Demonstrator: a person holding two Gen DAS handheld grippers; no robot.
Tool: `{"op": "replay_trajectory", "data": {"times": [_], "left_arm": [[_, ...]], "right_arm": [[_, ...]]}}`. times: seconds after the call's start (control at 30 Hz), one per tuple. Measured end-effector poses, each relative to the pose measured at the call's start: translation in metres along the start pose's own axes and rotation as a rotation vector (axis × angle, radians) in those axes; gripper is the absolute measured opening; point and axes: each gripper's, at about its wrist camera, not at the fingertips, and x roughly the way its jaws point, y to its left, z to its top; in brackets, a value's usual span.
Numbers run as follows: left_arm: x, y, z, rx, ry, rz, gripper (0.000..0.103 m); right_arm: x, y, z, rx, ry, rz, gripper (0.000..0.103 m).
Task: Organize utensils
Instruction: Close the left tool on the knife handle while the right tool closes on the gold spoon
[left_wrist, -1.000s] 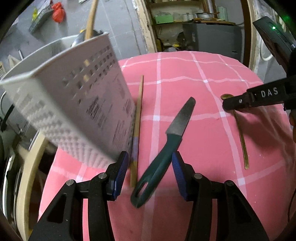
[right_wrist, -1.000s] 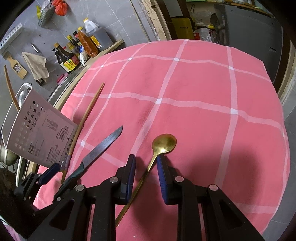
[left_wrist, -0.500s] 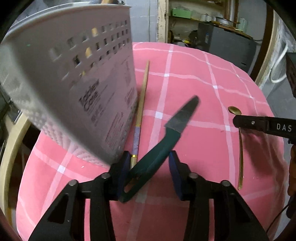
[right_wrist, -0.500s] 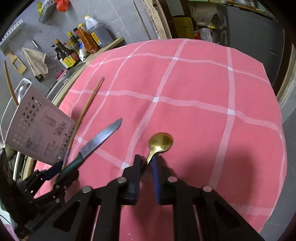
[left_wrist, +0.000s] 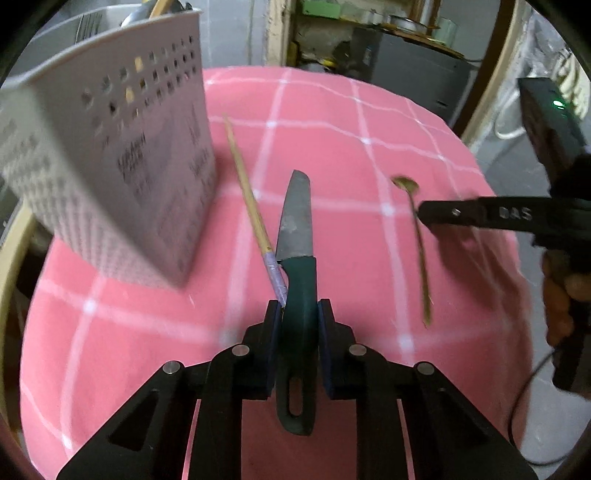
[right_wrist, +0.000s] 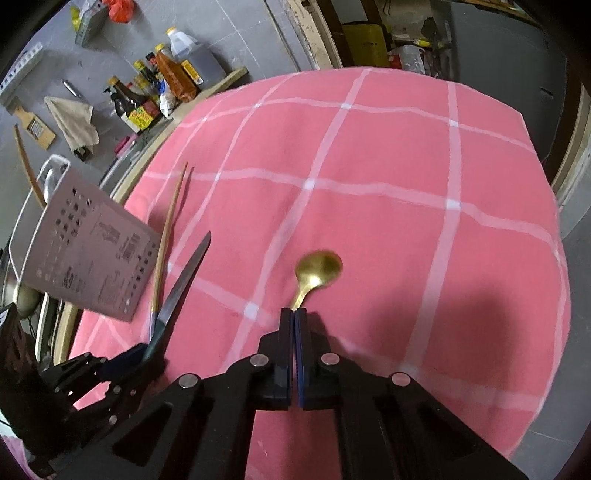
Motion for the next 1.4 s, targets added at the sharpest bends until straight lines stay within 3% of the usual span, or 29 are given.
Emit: {"op": "replay_trajectory", "data": {"times": [0.17, 0.37, 0.5, 0.6, 0.7, 0.87, 1.0, 1.13, 1.17, 1.4], "left_arm": [[-0.011, -0.003, -0.013, -0.021, 0.032, -0.051, 0.016], [-0.017, -0.002, -0.006, -0.048, -0.010, -0.019, 0.017], [-0.013, 0.003, 0.009, -0.071, -0.049, 0.011, 0.023], [-0.004, 0.009, 0.019, -0.096, -0.041, 0.046, 0.024], [-0.006, 0.012, 0.020, -0.118, -0.025, 0.009, 0.024], [-0.020, 0.004, -0.001, -0.075, 0.010, -0.017, 0.024], [-0.009, -0.012, -0.010, -0.020, 0.057, -0.024, 0.024], [-0.008, -0.024, -0.010, 0.015, 0.059, 0.046, 0.020], [-0.008, -0.024, -0.010, 0.014, 0.054, 0.066, 0.016], [-0.015, -0.022, 0.001, -0.019, -0.035, 0.039, 0.016]], "right_arm": [[-0.005, -0.006, -0.014, 0.024, 0.028, 0.025, 0.002], [-0.004, -0.011, -0.009, 0.088, 0.019, 0.049, 0.005], [-0.002, -0.008, -0.001, 0.094, 0.012, 0.041, 0.011], [0.000, -0.008, 0.002, 0.093, 0.012, 0.038, 0.011], [0.000, -0.006, 0.003, 0.086, 0.016, 0.033, 0.011], [-0.002, -0.008, -0.002, 0.079, 0.022, 0.033, 0.011], [-0.002, -0.008, -0.003, 0.087, 0.018, 0.037, 0.011], [-0.003, -0.008, -0.003, 0.078, 0.021, 0.033, 0.011], [-0.003, -0.008, -0.003, 0.081, 0.020, 0.033, 0.011], [-0.003, -0.008, -0.004, 0.087, 0.015, 0.037, 0.011]]}}
